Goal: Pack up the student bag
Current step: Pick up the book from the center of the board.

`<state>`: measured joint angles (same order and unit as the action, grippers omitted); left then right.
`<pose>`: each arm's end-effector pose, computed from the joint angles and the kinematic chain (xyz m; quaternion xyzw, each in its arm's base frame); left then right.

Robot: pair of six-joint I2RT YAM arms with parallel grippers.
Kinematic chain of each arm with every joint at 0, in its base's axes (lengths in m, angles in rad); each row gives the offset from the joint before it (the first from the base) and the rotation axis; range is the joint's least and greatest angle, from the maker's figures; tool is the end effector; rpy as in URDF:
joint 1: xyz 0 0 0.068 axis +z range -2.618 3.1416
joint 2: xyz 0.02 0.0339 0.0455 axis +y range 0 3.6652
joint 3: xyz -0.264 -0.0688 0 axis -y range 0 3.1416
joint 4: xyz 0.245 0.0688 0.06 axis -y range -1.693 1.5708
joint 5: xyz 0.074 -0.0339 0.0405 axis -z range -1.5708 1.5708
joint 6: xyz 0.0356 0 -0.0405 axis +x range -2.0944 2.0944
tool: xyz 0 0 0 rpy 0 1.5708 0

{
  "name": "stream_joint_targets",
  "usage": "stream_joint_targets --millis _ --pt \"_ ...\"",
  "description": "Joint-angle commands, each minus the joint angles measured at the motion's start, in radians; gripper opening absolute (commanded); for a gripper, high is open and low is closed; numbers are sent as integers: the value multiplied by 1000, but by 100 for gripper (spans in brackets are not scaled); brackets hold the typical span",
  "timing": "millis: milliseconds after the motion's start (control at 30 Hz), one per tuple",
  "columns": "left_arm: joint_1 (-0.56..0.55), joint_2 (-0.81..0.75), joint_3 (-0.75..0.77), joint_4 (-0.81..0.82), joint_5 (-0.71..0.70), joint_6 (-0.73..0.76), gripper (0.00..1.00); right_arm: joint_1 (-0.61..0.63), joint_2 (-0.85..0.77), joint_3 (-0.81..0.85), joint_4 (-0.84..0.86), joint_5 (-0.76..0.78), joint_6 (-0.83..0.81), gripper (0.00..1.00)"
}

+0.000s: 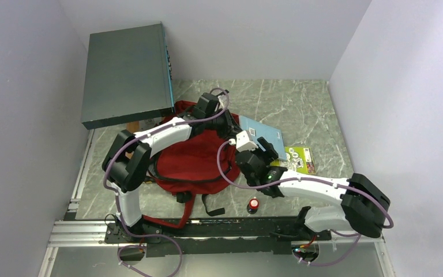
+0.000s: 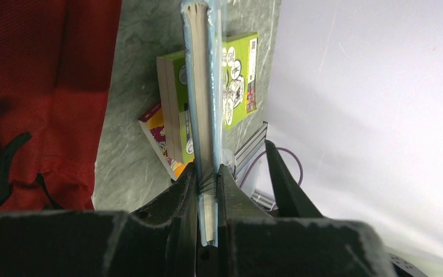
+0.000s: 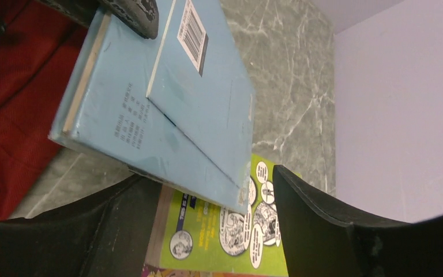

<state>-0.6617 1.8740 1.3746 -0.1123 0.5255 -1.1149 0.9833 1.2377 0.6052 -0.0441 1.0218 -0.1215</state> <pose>0.3270 -0.2773 0.2406 -0.0757 0.8618 -0.4911 0.1022 0.1577 0.1820 0.2086 -0.2328 0.7805 -0.2431 0.5268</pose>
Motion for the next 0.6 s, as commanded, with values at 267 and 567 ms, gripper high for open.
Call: stream_joint_targets --millis 267,567 --pt "-12 -204 -131 162 86 -86 0 -46 91 14 345 -14 -160 34" --pt "-13 -351 -205 322 159 -46 59 -46 -98 39 240 -48 -140 0"
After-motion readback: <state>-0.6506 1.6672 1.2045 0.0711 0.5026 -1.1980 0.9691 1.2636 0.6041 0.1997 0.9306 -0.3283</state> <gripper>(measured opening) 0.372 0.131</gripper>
